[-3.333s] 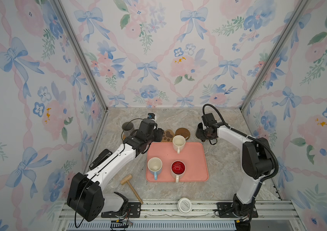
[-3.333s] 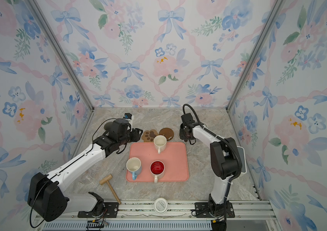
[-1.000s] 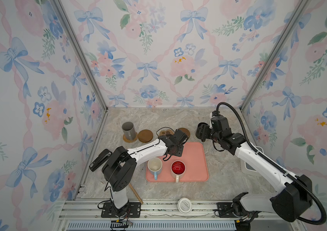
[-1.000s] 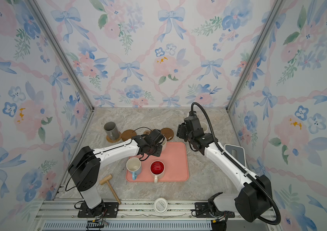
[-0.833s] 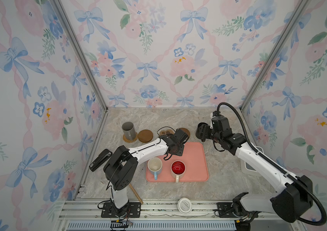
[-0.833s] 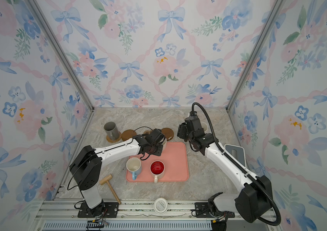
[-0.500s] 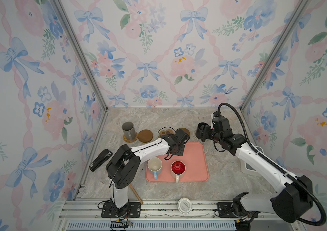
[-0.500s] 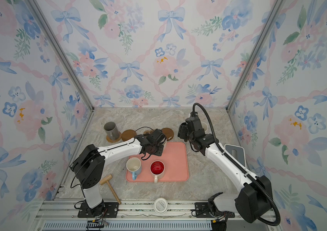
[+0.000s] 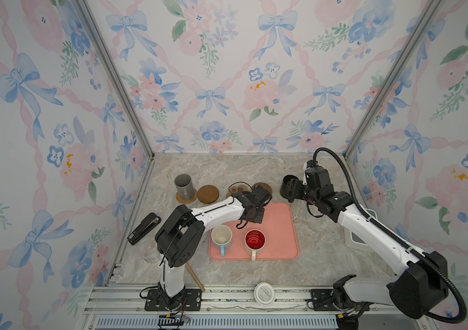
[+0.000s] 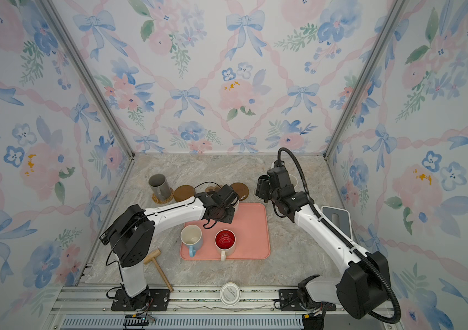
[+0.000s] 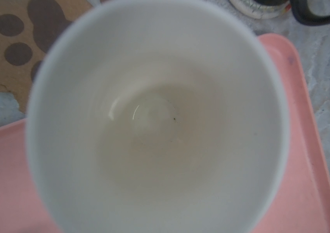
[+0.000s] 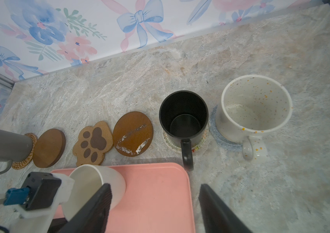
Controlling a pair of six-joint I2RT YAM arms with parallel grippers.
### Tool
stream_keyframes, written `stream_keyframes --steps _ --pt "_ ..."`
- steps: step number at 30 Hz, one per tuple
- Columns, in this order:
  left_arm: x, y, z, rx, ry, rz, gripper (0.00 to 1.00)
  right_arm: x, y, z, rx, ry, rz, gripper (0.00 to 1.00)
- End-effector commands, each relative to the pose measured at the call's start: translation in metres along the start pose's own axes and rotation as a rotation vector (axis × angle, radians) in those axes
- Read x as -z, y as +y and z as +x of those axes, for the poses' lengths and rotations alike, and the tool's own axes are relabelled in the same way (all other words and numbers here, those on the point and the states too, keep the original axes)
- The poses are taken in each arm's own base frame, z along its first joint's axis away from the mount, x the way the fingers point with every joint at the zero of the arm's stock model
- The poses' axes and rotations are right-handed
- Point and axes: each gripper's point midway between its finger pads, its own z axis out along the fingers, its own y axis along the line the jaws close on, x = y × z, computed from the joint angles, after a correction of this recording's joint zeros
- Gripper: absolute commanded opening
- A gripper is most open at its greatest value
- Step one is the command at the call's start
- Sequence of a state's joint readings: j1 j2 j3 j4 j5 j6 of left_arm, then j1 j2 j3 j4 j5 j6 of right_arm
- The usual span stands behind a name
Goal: Place cups on coasters
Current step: Pick up the cup from the tray.
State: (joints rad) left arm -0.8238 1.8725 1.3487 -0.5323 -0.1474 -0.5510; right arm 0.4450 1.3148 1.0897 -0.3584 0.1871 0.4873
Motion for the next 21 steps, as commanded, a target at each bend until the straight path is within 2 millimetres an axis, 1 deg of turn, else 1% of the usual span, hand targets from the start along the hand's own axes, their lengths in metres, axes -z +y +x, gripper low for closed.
stream_keyframes --steps 1,3,9,13,17,21 --pt "-0.002 0.001 -0.003 -0.001 0.006 0.001 0.07 0.001 -0.002 -0.001 -0.014 -0.013 -0.007 0.72" --pt "0.000 0.001 -0.005 0.000 -0.001 -0.003 0.00 0.000 -0.003 -0.001 -0.015 -0.011 -0.006 0.72" --pt "0.014 0.006 -0.015 -0.001 -0.051 -0.021 0.00 -0.001 -0.002 -0.001 -0.016 -0.010 -0.008 0.72" --pt "0.032 0.013 -0.027 0.000 -0.113 -0.049 0.00 -0.002 0.000 0.000 -0.016 -0.005 -0.015 0.72" --pt "0.051 0.025 -0.037 0.008 -0.160 -0.076 0.00 -0.005 0.001 0.000 -0.018 0.001 -0.020 0.72" --pt "0.065 0.044 -0.045 0.027 -0.193 -0.113 0.00 -0.007 0.004 0.001 -0.018 0.006 -0.028 0.72"
